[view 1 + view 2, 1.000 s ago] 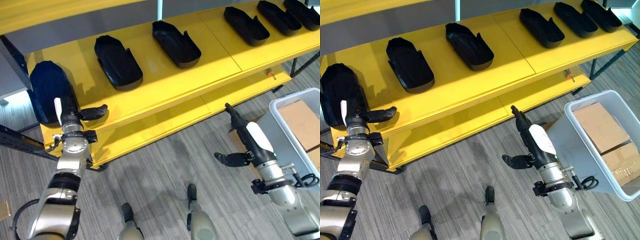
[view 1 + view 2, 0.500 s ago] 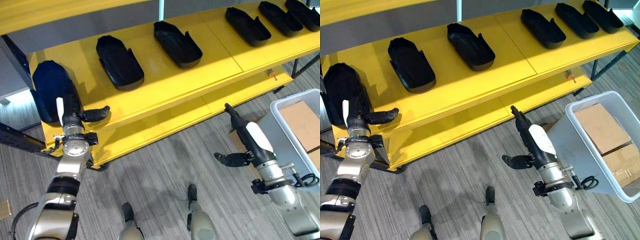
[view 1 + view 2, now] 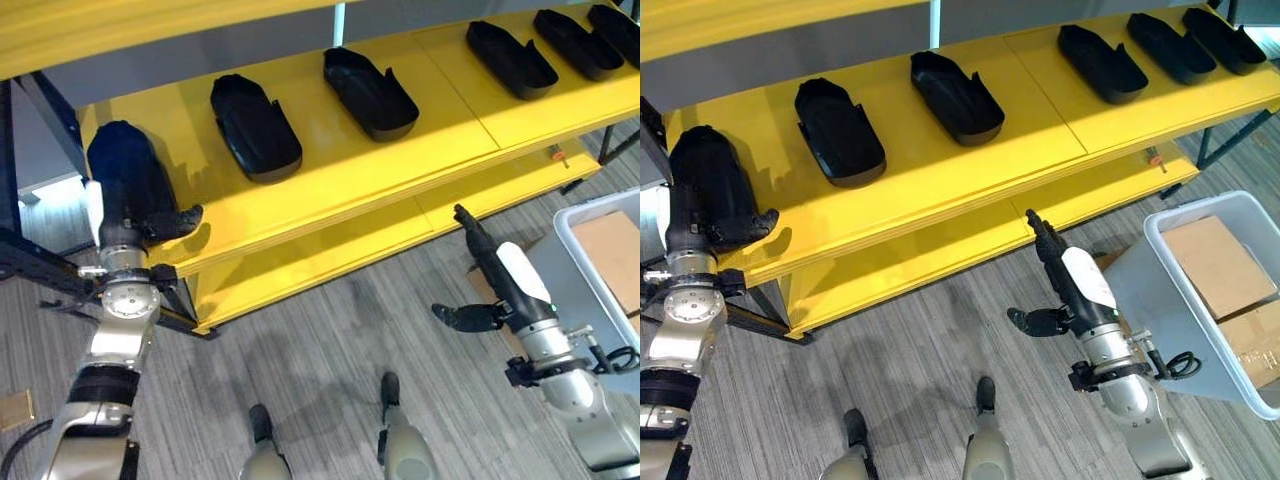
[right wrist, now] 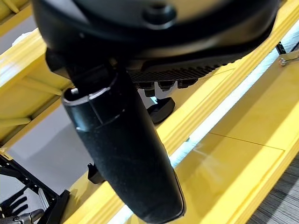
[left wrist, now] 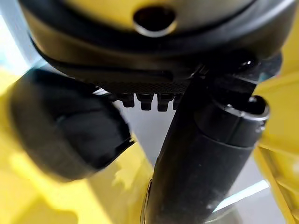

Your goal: Move parts from the plastic box to the shelf.

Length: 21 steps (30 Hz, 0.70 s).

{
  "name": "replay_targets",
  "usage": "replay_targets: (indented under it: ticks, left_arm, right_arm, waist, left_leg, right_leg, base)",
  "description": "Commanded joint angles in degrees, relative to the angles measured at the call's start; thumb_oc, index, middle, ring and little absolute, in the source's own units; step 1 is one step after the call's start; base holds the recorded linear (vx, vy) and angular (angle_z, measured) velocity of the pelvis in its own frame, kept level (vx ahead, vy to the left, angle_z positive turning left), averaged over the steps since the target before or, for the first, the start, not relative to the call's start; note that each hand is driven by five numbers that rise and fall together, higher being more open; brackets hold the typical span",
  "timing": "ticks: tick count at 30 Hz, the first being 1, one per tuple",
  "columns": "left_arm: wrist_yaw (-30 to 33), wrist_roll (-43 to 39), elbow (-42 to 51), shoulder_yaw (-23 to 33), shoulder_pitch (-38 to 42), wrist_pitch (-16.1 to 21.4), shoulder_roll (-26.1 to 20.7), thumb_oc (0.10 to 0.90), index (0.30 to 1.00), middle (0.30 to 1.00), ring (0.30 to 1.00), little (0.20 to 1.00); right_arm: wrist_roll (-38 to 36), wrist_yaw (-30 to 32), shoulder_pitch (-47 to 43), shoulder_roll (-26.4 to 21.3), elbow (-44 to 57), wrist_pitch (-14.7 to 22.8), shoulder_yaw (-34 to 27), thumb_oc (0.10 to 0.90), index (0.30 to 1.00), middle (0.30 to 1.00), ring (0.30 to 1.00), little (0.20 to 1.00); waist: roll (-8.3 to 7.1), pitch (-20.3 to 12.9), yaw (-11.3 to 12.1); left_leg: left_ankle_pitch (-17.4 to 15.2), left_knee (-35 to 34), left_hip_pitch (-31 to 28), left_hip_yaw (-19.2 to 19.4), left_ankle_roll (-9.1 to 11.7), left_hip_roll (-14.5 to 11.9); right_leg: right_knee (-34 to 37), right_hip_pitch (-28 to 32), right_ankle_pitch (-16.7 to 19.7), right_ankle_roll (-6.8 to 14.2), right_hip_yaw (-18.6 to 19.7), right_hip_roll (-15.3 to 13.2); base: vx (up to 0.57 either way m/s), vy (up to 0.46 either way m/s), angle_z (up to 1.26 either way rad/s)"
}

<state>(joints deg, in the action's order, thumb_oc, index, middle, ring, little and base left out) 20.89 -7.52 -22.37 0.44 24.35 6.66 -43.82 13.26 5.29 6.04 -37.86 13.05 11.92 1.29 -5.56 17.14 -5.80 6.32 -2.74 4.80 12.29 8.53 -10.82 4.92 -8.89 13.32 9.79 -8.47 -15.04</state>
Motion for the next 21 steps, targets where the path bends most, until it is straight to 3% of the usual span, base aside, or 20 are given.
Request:
replay_targets:
  ticks: [1,9,16,21]
  left_arm:
    - [3.48,5.72,4.71,4.66,5.12,6.37,-6.34,0.900,1.000,1.000,1.000,1.000]
    - [2.24,16.81,17.24,7.27,-1.68,6.21,-6.10,0.900,1.000,1.000,1.000,1.000]
    - [2.35,29.90,26.59,8.56,-10.40,4.64,-0.71,0.900,1.000,1.000,1.000,1.000]
    - [1.48,32.95,30.73,9.97,-15.10,3.98,3.27,0.900,1.000,1.000,1.000,1.000]
  right_arm:
    - [-2.77,1.38,-4.09,-1.21,4.08,4.02,-5.29,0.900,1.000,1.000,1.000,1.000]
    - [-1.81,0.54,-3.36,-0.85,4.51,4.13,-6.08,0.900,1.000,1.000,1.000,1.000]
    - [0.00,0.85,-4.23,0.19,4.66,3.54,-6.00,0.900,1.000,1.000,1.000,1.000]
    - [0.88,1.02,-4.32,0.67,5.21,2.91,-6.26,0.900,1.000,1.000,1.000,1.000]
  waist:
    - [0.14,-3.32,-0.79]
    - [0.31,-3.75,-0.17]
    - [0.29,-4.06,0.76]
    - [0.46,-4.36,1.14]
  left_leg:
    - [-7.12,5.72,-0.98,-0.46,-4.25,4.06]
    - [-6.74,4.67,-1.78,-1.00,-4.27,4.09]
    - [-6.20,3.30,-2.82,-1.31,-4.21,3.79]
    - [-5.72,2.18,-3.77,-1.72,-4.14,3.61]
  right_leg:
    - [-2.97,4.56,-3.44,2.01,-1.22,-1.52]
    - [-2.68,5.45,-3.60,1.92,-1.63,-1.47]
    - [-2.37,6.53,-3.76,1.79,-2.66,-1.35]
    - [-2.28,7.39,-4.15,1.51,-3.26,-0.99]
  base:
    - [0.00,0.000,0.00]
    - [0.00,0.000,0.00]
    - [0.00,0.000,0.00]
    - [0.00,-0.005,0.01]
